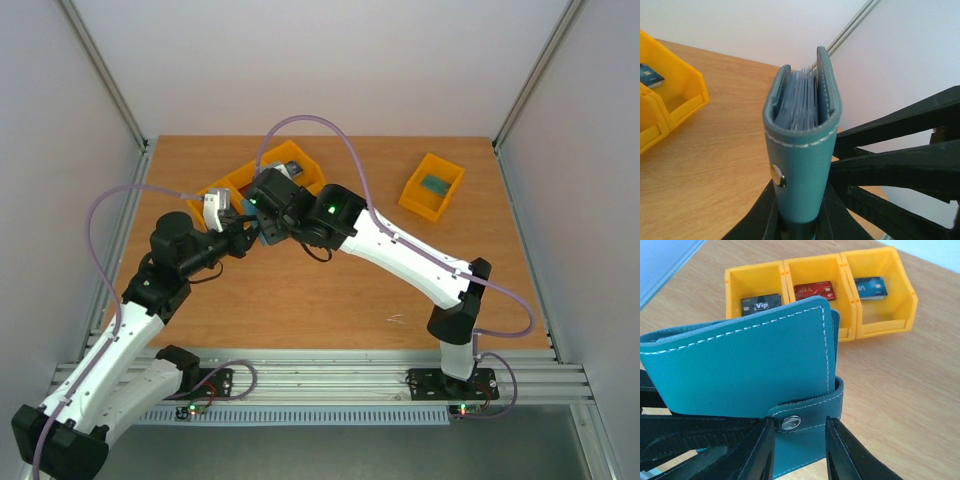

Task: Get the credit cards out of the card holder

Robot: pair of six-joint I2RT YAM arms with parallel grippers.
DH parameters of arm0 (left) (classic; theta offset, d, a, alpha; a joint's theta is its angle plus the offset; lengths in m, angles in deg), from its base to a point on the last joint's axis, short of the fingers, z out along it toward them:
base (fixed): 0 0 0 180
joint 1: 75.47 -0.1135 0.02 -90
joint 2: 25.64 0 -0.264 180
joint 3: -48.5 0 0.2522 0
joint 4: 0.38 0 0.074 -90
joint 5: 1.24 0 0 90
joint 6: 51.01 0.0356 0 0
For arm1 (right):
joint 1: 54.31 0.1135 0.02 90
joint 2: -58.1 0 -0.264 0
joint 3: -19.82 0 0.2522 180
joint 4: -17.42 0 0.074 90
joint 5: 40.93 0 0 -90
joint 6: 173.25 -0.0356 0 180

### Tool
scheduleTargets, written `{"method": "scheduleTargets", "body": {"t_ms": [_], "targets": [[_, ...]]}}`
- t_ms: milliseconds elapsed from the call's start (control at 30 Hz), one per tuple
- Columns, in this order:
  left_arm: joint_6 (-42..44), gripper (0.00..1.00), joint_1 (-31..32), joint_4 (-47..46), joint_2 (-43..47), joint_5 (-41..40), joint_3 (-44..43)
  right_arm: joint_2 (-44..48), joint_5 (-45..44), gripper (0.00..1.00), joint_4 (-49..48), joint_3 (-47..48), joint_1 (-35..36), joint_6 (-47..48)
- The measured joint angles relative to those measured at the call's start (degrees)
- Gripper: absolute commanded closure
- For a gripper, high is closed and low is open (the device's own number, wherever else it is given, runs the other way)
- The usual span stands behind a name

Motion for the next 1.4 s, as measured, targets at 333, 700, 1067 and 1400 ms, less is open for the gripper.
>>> {"method": "scheduleTargets", "body": {"t_ms": [333,700,1067,1400], "targets": [[-0.2,1.0,-0.13,-0.83,-0.11,-0.15,0.42,-0.44,0.24,0.96,-1.86,-0.59,-0.79,1.2],[1.22,1.0,-0.52,-2.01,-0.59,0.22,1.88,1.42,5.9,0.99,-4.66,-4.37,-3.54,4.55],[6.47,1.0,0.39,-0.04,1.16,6.6,0.94,11.54,0.09,0.99,-6.62,-18.27,-17.64,8.2],[14.01,1.0,0.37,-0.44,1.38,17.16,-1.42,25.81,34.67,0.14,-15.58,-26.91,-16.39,16.22]]}}
